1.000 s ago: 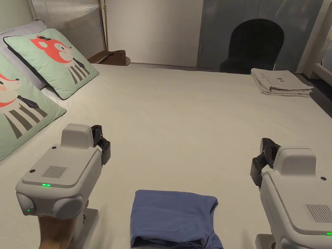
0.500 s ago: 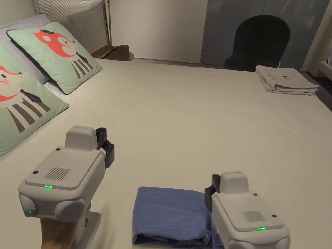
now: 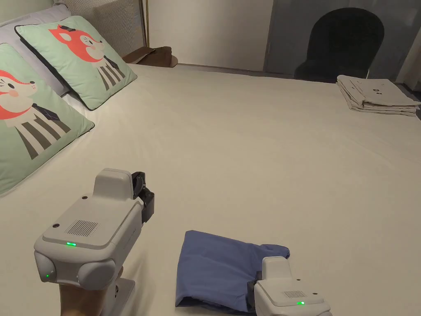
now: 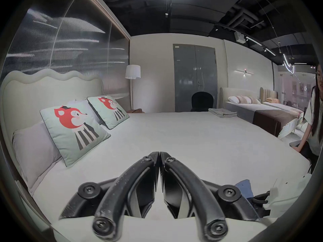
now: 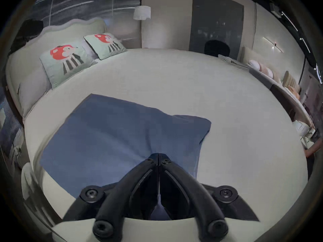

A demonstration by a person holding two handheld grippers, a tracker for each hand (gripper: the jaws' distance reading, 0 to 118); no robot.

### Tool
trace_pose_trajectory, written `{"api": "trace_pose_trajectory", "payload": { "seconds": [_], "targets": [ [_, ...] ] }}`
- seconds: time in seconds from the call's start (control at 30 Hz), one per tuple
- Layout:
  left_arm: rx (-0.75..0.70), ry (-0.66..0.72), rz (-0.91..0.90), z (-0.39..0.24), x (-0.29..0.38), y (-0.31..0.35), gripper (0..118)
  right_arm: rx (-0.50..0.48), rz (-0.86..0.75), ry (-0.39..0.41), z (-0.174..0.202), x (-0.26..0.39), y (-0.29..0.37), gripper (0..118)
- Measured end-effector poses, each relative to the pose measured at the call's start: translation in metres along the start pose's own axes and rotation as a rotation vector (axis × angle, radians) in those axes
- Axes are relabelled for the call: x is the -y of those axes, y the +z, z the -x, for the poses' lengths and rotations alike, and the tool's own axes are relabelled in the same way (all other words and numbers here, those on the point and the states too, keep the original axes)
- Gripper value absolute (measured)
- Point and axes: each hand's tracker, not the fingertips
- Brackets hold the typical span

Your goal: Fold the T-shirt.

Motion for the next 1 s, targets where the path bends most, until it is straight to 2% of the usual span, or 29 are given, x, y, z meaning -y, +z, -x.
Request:
{"api": "trace_pose_trajectory", "payload": {
  "seconds": [0.13, 0.23, 0.33, 0.37, 0.4, 0.47, 0.5, 0.63, 0.87, 0.93, 1.0],
  "targets": [
    [0.050, 0.043, 0.092, 0.000, 0.010, -0.007, 0, 0.000, 0.006, -0.018, 0.000, -0.002, 0.001, 0],
    [0.132, 0.150, 0.246, 0.003, 0.019, -0.021, 0, -0.004, 0.013, -0.013, -0.001, -0.003, 0.002, 0],
    [0.236, 0.319, 0.416, 0.009, 0.031, -0.038, 3, -0.010, 0.031, -0.017, -0.002, -0.008, 0.002, 0],
    [0.278, 0.407, 0.465, 0.013, 0.037, -0.045, 16, -0.011, 0.038, -0.011, -0.002, -0.009, 0.003, 0],
    [0.307, 0.462, 0.512, 0.015, 0.042, -0.050, 52, -0.012, 0.043, -0.010, -0.002, -0.010, 0.003, 0],
    [0.351, 0.518, 0.613, 0.016, 0.053, -0.061, 101, -0.015, 0.047, -0.014, -0.003, -0.010, 0.003, 0],
    [0.360, 0.530, 0.632, 0.016, 0.056, -0.064, 111, -0.018, 0.048, -0.018, -0.004, -0.009, 0.002, 0],
    [0.399, 0.513, 0.770, 0.016, 0.074, -0.087, 110, -0.025, 0.050, -0.030, -0.005, -0.009, 0.003, 0],
    [0.531, 0.626, 0.896, 0.017, 0.106, -0.115, 108, -0.039, 0.051, -0.045, -0.009, -0.009, 0.003, 0],
    [0.565, 0.670, 0.917, 0.016, 0.113, -0.118, 84, -0.044, 0.051, -0.050, -0.010, -0.009, 0.002, 0],
    [0.572, 0.708, 0.916, 0.014, 0.118, -0.119, 52, -0.048, 0.052, -0.056, -0.011, -0.009, 0.002, 0]
  ]
}}
